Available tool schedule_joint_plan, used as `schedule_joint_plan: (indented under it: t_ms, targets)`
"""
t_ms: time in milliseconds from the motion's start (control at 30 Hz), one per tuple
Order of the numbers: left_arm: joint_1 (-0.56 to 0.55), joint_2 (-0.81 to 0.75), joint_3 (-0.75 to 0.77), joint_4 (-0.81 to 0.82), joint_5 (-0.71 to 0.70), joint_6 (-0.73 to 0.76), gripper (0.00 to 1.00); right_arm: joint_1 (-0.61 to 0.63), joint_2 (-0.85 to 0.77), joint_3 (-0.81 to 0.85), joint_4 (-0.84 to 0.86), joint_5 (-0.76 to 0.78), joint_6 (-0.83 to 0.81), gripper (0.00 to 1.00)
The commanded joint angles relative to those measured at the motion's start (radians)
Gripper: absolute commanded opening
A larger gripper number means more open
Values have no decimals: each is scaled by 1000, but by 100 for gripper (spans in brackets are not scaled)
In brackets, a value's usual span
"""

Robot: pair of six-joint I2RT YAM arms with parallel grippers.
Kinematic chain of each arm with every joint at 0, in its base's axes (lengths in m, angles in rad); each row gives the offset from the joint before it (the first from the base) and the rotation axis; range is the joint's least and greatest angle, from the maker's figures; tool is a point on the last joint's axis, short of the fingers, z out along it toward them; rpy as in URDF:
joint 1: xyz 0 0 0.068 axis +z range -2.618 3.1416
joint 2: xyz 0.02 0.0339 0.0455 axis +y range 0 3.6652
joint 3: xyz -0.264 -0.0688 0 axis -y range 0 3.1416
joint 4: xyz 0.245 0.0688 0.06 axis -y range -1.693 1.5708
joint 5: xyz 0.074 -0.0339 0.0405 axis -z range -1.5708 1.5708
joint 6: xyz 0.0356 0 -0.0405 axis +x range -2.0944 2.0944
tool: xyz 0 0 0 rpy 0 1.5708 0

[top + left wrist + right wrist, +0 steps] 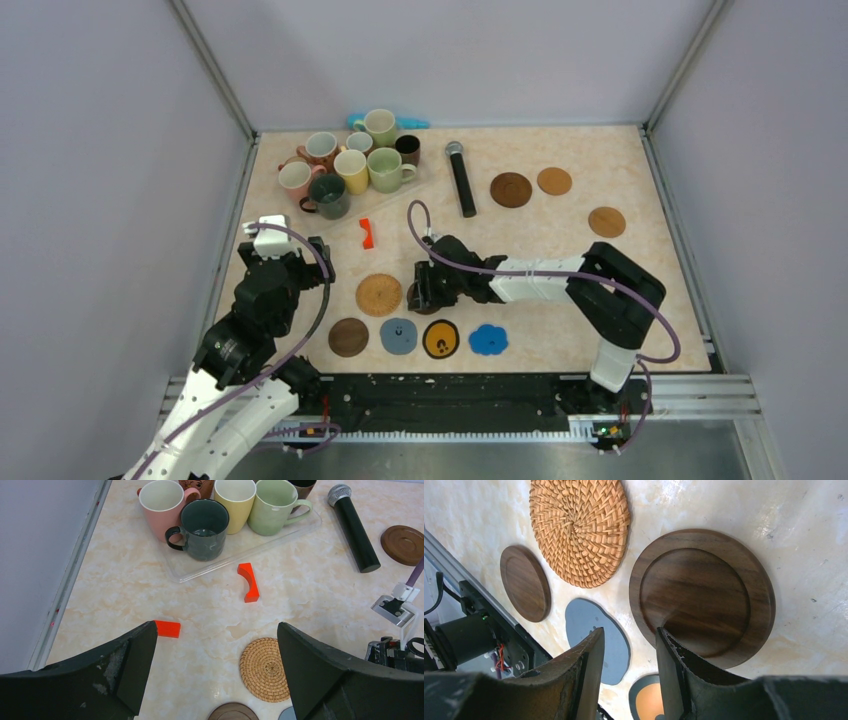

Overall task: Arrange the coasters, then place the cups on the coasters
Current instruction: Move the coaster to the center of the board.

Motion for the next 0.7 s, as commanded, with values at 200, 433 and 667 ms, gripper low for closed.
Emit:
schedule_joint_plan:
  t_ms: [200, 433, 667]
  targets:
    - [-3, -1, -5, 35, -4, 6, 95, 1, -80, 150, -151, 53, -97, 44]
    - [-3, -9, -5, 35, -5, 4, 95, -164, -176, 201, -303, 170, -209, 43]
    - [-2, -12, -7, 41, 5, 6, 95, -462, -301, 149, -394, 422, -327, 31]
